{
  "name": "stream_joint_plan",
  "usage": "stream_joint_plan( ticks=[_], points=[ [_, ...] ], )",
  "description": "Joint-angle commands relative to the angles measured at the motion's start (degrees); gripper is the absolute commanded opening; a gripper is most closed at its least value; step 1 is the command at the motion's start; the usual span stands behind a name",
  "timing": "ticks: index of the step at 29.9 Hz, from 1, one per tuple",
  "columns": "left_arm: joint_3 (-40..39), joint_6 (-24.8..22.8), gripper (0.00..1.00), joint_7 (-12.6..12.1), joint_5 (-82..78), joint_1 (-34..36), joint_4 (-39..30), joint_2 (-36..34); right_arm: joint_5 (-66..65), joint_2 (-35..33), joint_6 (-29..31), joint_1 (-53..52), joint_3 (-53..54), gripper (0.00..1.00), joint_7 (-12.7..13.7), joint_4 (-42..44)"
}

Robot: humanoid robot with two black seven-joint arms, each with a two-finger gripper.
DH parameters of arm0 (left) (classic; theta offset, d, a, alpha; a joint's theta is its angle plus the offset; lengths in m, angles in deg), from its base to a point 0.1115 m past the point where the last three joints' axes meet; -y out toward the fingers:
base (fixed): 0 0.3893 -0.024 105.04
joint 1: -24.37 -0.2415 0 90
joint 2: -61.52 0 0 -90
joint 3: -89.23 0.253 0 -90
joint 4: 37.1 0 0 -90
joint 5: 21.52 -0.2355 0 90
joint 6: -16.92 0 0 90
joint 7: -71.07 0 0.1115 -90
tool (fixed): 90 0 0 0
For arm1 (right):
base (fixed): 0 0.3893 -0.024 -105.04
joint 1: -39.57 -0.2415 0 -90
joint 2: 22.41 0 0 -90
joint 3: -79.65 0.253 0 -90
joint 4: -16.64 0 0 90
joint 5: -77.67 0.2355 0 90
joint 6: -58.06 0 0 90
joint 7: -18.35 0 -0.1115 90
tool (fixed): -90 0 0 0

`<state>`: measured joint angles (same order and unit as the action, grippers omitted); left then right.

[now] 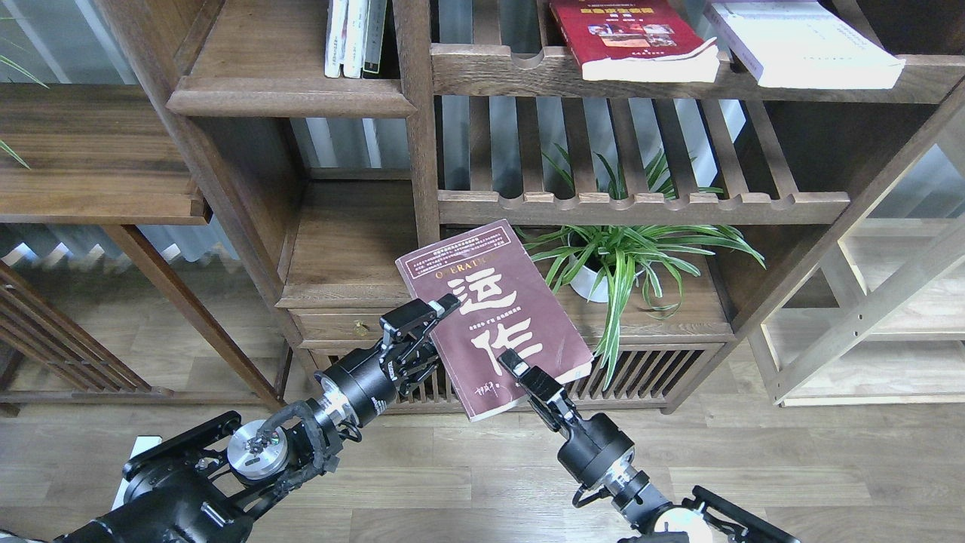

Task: Organize books on shelf
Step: 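Hand the book to the left gripper and withdraw the right gripper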

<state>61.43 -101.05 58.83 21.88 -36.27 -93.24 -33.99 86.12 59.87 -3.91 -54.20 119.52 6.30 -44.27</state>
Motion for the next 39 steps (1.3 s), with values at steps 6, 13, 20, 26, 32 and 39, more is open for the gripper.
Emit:
stream_joint_plan(
  ticks=[6,13,20,26,32,39],
  points=[
    [0.19,-0.03,0.41,-2.17,-0.07,-0.1,1.21,0.15,-0.19,0.08,-0.02,0.07,0.03,0.02,0.09,0.0],
    [0.19,-0.03,0.29,-3.22,-0.07,-0.36,1.56,-0.29,-0.28,0.08,-0.02,0.07,0.29,0.03,0.0,0.08],
    [0.19,-0.03,0.2,-3.84,0.01,-0.98,1.48,-0.46,-0.28,-0.09,-0.02,-0.01,0.64,0.03,0.0,0.09],
    [0.19,-0.03,0.14,-3.93,0.01,-1.77,1.48,-0.9,-0.28,-0.27,-0.02,-0.01,0.73,0.03,0.0,0.17],
    [0.19,-0.03,0.1,-4.63,0.01,-2.21,1.39,-1.25,-0.19,-0.97,-0.02,-0.01,0.82,0.03,-0.08,0.17],
    [0.19,-0.03,0.08,-4.63,0.1,-2.65,1.39,-1.25,-0.19,-0.97,-0.02,-0.01,0.91,0.03,-0.08,0.26]
  ],
)
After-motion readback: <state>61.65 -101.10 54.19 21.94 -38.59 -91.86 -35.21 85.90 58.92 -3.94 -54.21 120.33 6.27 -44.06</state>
